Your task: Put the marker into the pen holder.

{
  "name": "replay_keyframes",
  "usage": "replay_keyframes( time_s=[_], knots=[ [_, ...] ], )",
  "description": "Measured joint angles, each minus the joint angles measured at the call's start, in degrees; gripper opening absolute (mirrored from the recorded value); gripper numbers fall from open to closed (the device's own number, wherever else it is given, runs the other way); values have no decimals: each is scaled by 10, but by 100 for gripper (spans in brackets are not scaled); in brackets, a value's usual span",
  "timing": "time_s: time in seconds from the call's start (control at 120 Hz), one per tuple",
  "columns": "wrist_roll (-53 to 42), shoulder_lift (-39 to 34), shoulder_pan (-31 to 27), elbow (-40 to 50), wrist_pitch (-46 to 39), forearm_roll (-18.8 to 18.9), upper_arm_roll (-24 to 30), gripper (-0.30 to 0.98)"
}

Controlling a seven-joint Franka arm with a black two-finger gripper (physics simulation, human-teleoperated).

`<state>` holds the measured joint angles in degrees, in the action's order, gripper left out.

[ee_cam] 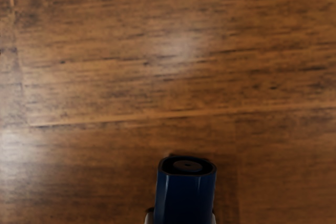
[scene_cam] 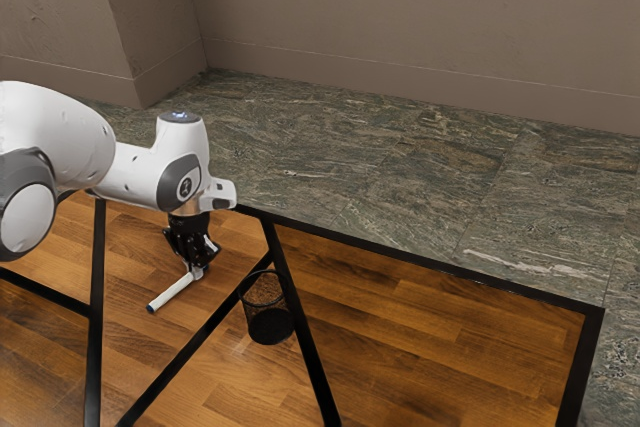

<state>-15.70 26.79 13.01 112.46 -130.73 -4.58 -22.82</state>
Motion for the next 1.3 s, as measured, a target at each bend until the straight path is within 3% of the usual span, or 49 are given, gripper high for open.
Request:
replay_keyframes(
  time_s=[0.233, 0.375, 0.6, 0.817, 1.025, 1.3],
  knots=[
    [8, -27, 3, -1, 1, -1, 0, -10],
    [12, -119, 22, -1, 3, 3, -1, -10],
    [18, -245, 104, 4, 19, 1, 0, -10],
    [16, -340, 160, 81, 33, -18, 2, -10],
    [9, -360, 208, 123, 34, -25, 2, -10],
    [2, -352, 218, 148, 14, -27, 2, -10]
  ],
)
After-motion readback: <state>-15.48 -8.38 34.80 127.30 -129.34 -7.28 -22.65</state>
